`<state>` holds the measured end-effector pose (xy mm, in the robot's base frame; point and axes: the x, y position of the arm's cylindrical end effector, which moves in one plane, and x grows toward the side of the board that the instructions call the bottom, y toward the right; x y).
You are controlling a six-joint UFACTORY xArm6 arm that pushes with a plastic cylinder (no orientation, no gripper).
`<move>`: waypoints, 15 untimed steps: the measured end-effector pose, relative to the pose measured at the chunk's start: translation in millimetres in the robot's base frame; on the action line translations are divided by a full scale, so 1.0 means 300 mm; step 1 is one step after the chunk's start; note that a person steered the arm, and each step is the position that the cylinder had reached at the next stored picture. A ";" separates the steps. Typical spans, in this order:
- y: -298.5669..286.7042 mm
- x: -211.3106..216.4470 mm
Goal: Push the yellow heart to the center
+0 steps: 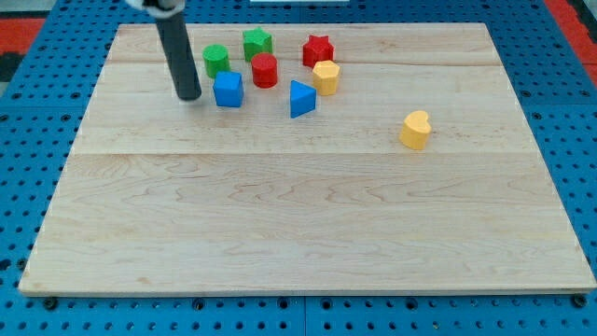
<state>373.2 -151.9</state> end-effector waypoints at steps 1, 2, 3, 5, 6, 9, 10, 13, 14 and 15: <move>0.019 0.271; 0.346 0.380; 0.685 0.402; 1.137 0.235; 0.999 0.196; 0.994 0.134; 0.754 0.134; 1.006 -0.035; 0.848 -0.035; 0.788 -0.032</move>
<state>363.5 84.6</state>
